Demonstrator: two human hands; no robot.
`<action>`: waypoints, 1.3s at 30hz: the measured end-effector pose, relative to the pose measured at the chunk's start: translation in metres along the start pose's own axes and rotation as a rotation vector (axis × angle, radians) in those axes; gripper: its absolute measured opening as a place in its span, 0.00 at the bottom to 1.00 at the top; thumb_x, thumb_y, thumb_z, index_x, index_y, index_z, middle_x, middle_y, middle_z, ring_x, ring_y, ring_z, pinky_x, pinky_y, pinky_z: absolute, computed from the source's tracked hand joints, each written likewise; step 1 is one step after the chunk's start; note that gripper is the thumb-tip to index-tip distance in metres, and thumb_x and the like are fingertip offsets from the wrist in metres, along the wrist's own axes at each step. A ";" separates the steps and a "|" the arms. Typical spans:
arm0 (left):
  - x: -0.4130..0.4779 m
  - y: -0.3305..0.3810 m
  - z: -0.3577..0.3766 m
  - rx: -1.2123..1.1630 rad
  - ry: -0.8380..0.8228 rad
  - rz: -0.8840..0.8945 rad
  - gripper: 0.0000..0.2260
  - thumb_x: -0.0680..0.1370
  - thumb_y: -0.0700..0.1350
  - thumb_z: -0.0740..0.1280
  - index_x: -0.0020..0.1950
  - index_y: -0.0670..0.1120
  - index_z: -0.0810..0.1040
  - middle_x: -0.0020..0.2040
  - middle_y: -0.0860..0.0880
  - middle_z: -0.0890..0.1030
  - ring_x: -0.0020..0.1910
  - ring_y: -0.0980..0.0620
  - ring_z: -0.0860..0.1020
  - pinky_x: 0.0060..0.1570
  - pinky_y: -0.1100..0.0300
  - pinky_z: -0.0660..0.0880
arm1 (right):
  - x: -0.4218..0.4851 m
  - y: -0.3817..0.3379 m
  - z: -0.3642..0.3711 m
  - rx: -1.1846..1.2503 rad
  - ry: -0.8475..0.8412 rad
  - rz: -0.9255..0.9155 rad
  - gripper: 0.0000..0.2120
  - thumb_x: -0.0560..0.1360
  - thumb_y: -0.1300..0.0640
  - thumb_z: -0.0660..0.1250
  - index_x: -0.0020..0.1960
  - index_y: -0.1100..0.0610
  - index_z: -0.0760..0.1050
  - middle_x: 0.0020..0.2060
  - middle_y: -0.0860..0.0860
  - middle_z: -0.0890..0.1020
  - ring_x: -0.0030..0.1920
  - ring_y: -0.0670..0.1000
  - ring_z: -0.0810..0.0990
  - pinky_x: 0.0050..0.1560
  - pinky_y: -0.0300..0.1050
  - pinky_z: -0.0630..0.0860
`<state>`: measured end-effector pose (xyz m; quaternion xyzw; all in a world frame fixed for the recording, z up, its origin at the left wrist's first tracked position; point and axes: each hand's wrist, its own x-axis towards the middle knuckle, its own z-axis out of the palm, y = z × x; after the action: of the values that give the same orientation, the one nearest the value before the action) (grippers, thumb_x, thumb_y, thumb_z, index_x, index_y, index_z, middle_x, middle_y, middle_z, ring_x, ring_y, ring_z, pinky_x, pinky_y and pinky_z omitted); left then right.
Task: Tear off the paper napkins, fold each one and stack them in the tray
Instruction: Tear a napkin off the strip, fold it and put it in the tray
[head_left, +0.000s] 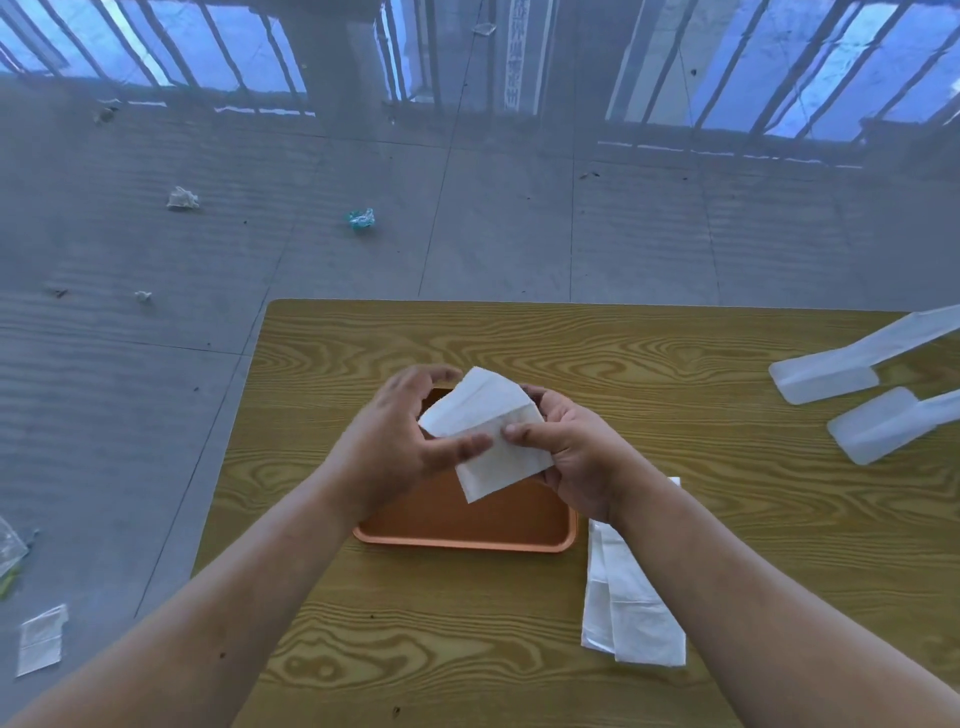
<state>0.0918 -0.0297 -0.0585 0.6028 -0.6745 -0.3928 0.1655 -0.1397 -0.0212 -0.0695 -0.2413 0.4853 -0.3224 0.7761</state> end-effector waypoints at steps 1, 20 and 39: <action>-0.003 -0.002 0.006 0.010 -0.036 0.000 0.37 0.65 0.74 0.75 0.71 0.66 0.70 0.66 0.65 0.72 0.65 0.62 0.72 0.59 0.60 0.69 | 0.001 0.002 0.002 -0.011 0.024 -0.019 0.36 0.74 0.67 0.74 0.79 0.54 0.67 0.63 0.57 0.85 0.56 0.55 0.86 0.46 0.45 0.84; -0.004 0.017 0.001 -0.910 -0.094 -0.258 0.15 0.80 0.46 0.73 0.61 0.37 0.82 0.55 0.29 0.84 0.50 0.35 0.82 0.52 0.40 0.80 | 0.007 -0.013 -0.007 -0.401 0.017 -0.129 0.16 0.74 0.50 0.78 0.56 0.60 0.87 0.50 0.55 0.89 0.53 0.59 0.87 0.60 0.53 0.80; 0.001 -0.012 0.022 -0.873 -0.086 -0.413 0.14 0.85 0.42 0.63 0.49 0.51 0.88 0.45 0.47 0.87 0.39 0.50 0.83 0.37 0.55 0.77 | 0.016 0.018 0.005 -0.132 0.047 -0.024 0.15 0.85 0.64 0.61 0.54 0.52 0.85 0.46 0.53 0.86 0.41 0.50 0.82 0.36 0.45 0.80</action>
<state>0.0849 -0.0236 -0.0816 0.5815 -0.3190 -0.6884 0.2936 -0.1252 -0.0209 -0.0892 -0.2901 0.5208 -0.3044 0.7429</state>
